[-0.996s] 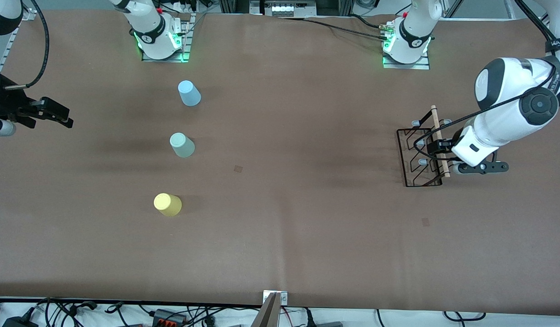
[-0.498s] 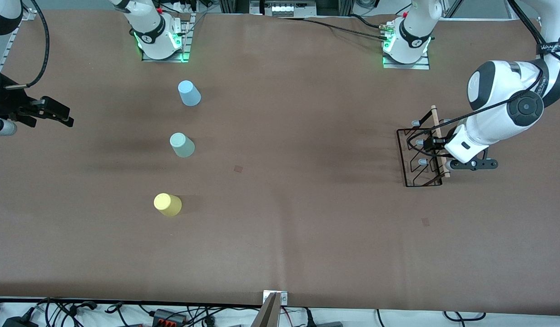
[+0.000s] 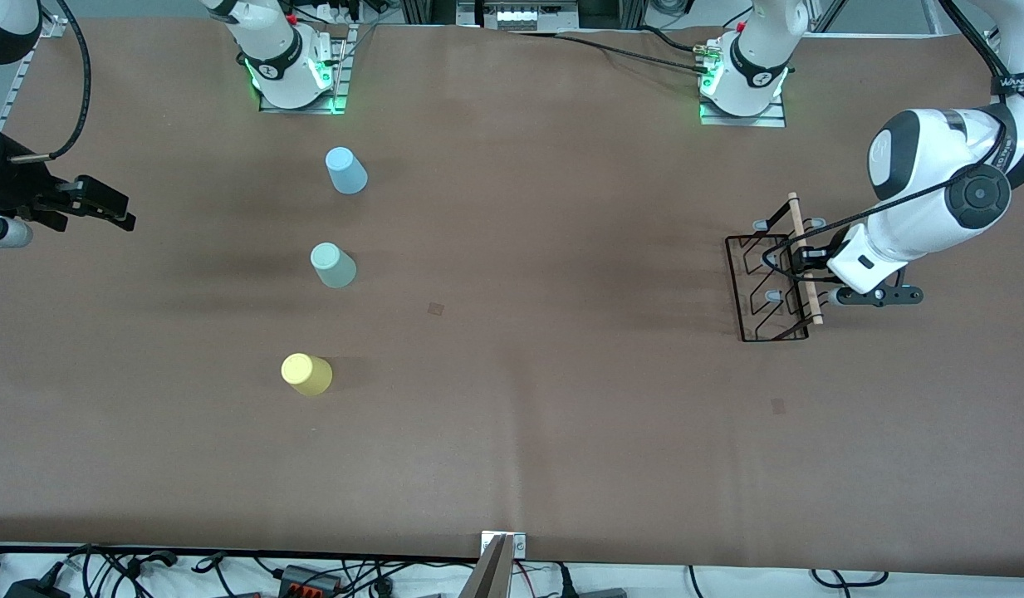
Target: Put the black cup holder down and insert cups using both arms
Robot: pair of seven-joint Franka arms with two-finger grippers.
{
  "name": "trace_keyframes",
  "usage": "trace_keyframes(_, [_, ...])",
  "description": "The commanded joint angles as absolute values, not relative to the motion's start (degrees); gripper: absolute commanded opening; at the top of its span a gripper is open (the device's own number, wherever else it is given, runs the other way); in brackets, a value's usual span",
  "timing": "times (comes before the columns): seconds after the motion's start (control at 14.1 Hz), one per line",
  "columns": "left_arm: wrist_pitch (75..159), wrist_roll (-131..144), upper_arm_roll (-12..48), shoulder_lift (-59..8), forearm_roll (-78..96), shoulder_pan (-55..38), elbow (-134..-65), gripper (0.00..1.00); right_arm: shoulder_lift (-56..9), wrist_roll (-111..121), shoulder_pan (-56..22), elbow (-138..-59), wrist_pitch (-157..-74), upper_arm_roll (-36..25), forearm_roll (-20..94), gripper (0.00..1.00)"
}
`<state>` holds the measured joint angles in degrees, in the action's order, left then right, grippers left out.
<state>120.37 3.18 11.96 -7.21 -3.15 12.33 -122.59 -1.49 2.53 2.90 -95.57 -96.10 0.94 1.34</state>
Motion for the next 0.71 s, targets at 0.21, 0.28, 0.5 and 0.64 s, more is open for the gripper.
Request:
trace_keyframes(0.21, [121.11, 2.72, 12.22, -5.36, -2.72, 12.66, -125.42, 0.22, -0.26, 2.90, 3.25, -96.68, -95.89, 1.14, 0.70, 1.00])
trace_keyframes(0.28, [121.11, 2.81, 12.30, -5.36, -2.64, 12.74, -125.42, 0.12, -0.26, 2.99, 3.25, -96.68, -95.80, 1.14, 0.70, 1.00])
trace_keyframes(0.5, [119.63, 4.99, 12.39, -5.19, -1.94, 12.66, -124.55, 0.01, -0.26, 2.90, 3.25, -96.68, -95.89, 1.14, 0.70, 1.00])
trace_keyframes(0.64, [115.95, 9.82, 12.83, -5.27, -1.67, 11.52, -121.22, 0.01, -0.26, 2.90, 3.25, -96.68, -95.89, 1.14, 0.70, 1.00])
